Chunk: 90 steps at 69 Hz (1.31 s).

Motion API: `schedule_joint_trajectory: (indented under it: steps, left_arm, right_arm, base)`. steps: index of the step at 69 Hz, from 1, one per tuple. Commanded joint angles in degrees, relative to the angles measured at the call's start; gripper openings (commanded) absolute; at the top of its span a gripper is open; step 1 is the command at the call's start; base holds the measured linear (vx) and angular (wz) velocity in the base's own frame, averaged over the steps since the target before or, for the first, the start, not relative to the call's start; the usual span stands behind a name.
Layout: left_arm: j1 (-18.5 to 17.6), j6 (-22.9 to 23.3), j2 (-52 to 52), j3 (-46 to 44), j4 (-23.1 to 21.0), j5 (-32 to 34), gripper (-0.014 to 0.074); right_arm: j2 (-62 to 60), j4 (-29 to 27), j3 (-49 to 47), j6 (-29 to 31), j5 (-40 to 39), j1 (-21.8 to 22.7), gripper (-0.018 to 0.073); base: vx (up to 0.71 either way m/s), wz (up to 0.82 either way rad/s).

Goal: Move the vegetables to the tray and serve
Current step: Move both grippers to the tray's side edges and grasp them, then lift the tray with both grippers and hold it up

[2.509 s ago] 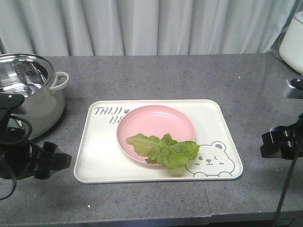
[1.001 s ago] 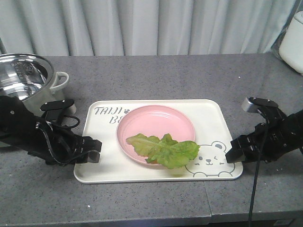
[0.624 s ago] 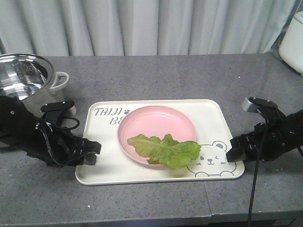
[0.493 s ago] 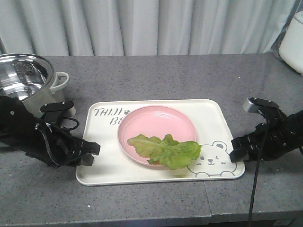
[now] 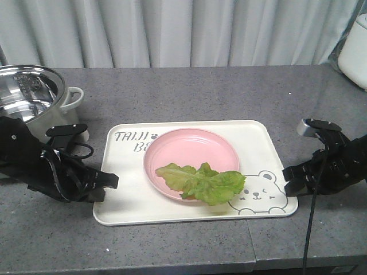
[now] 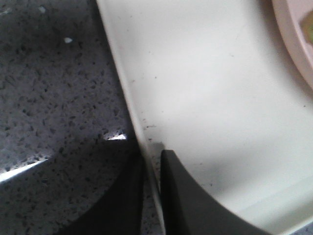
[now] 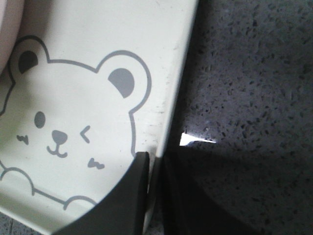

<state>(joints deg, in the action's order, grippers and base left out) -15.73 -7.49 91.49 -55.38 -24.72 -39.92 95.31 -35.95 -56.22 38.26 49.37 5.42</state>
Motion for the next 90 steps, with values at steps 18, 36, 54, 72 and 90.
schedule_joint_trajectory:
  steps: [18,36,54,72,90]
  left_arm:
    - [-0.70,-1.39,-8.65,-1.69,-1.61,1.02,-0.0008]
    - [-0.70,-1.22,-18.00,-1.69,0.64,-0.29,-0.0008]
    - [-0.70,-1.22,-26.87,-1.69,0.78,-0.65,-0.0008]
    - [-0.70,-1.22,-31.34,-1.69,0.83,-1.56,-0.0008]
    - [-0.70,-1.27,-30.82,-1.69,0.83,-1.96,-0.0008]
  right_arm:
    - [-10.04,-3.89,-1.09,1.31,5.02,-0.30,-0.0004]
    - [-16.49,-8.11,-1.09,1.55,7.61,-0.30,-0.0004]
    - [-21.11,-8.86,-1.09,1.75,10.26,-0.30,-0.0004]
    - [-25.14,-9.50,-1.09,1.53,10.51,-0.30,-0.0004]
    - [-26.27,-10.08,-1.09,1.53,10.72,-0.30,-0.0004]
  base:
    - [0.00,0.00]
    - [0.00,0.00]
    - [0.00,0.00]
    - [0.00,0.00]
    - [0.00,0.00]
